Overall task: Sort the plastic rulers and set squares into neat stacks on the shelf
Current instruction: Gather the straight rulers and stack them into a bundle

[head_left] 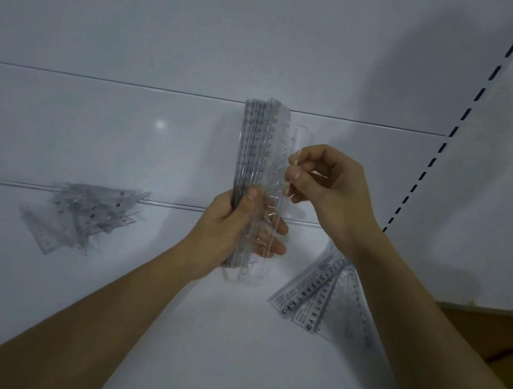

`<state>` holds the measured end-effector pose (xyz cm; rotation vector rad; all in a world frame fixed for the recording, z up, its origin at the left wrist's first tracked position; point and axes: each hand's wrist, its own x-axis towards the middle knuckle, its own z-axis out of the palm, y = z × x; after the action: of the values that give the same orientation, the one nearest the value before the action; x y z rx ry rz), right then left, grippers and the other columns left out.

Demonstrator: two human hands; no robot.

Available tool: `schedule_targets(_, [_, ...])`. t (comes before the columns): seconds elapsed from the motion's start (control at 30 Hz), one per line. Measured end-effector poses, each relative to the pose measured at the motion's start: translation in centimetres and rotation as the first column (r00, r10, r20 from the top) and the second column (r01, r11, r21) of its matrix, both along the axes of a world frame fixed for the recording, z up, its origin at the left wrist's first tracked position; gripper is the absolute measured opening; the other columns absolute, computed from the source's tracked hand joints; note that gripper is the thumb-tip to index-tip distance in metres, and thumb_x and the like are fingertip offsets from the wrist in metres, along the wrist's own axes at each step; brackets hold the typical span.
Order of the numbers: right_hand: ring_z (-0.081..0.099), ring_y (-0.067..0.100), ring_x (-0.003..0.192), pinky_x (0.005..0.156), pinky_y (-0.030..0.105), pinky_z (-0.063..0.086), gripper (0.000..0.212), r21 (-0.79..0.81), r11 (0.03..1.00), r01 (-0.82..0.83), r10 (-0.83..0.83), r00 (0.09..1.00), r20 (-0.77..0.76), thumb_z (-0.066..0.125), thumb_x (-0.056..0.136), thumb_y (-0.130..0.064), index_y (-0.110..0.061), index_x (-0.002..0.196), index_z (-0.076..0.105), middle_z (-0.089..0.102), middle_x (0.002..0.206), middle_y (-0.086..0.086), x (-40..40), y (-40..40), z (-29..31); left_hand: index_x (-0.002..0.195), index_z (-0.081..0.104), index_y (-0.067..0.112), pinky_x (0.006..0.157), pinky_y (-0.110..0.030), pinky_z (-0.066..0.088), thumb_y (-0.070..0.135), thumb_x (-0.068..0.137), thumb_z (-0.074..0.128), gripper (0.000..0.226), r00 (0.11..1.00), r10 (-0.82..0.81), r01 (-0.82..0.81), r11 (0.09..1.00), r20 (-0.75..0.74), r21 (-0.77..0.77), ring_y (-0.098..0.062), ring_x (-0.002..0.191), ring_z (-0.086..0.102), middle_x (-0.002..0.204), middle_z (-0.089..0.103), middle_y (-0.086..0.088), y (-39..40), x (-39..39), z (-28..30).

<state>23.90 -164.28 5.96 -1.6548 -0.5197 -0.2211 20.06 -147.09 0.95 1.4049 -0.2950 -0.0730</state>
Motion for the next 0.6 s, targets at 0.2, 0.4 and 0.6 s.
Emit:
schedule_targets(0.2, [0.067, 0.019, 0.07, 0.066, 0.03, 0.054, 0.005, -0.303, 0.951, 0.057, -0.027, 0.994, 0.103, 0.069, 0.094, -0.017, -0.013, 0.098, 0.069, 0.071, 0.085, 0.002, 0.5, -1.5, -1.1, 0.107, 0.06, 0.004, 0.049, -0.031, 0.049, 0.051, 0.091, 0.054, 0.05, 0.995, 0.0, -0.005, 0.999, 0.101, 0.054, -0.019, 0.054, 0.052, 0.071, 0.056, -0.004, -0.4, 0.1, -0.4])
schedule_targets(0.4, [0.055, -0.005, 0.105, 0.09, 0.018, 0.045, 0.032, -0.862, 0.319, -0.394, 0.207, 0.916, -0.343, 0.083, 0.079, -0.038, -0.041, 0.109, 0.072, 0.064, 0.111, -0.021, -0.5, -4.9, -0.7, 0.1, 0.062, 0.022, 0.053, -0.035, 0.05, 0.049, 0.09, 0.06, 0.028, 0.882, 0.314, -0.368, 0.924, 0.352, 0.099, -0.018, 0.054, 0.052, 0.063, 0.057, 0.007, 0.5, 0.5, -0.8])
schedule_targets(0.6, [0.053, -0.002, 0.103, 0.095, 0.028, 0.045, 0.025, -0.882, 0.324, -0.341, 0.164, 0.939, -0.302, 0.089, 0.071, -0.032, -0.037, 0.093, 0.077, 0.066, 0.102, -0.02, -0.6, -3.9, -1.1, 0.094, 0.061, 0.024, 0.056, -0.037, 0.052, 0.047, 0.092, 0.056, 0.023, 0.874, 0.29, -0.387, 0.901, 0.39, 0.196, -0.02, 0.055, 0.055, 0.065, 0.057, 0.004, 0.1, 0.7, -1.4])
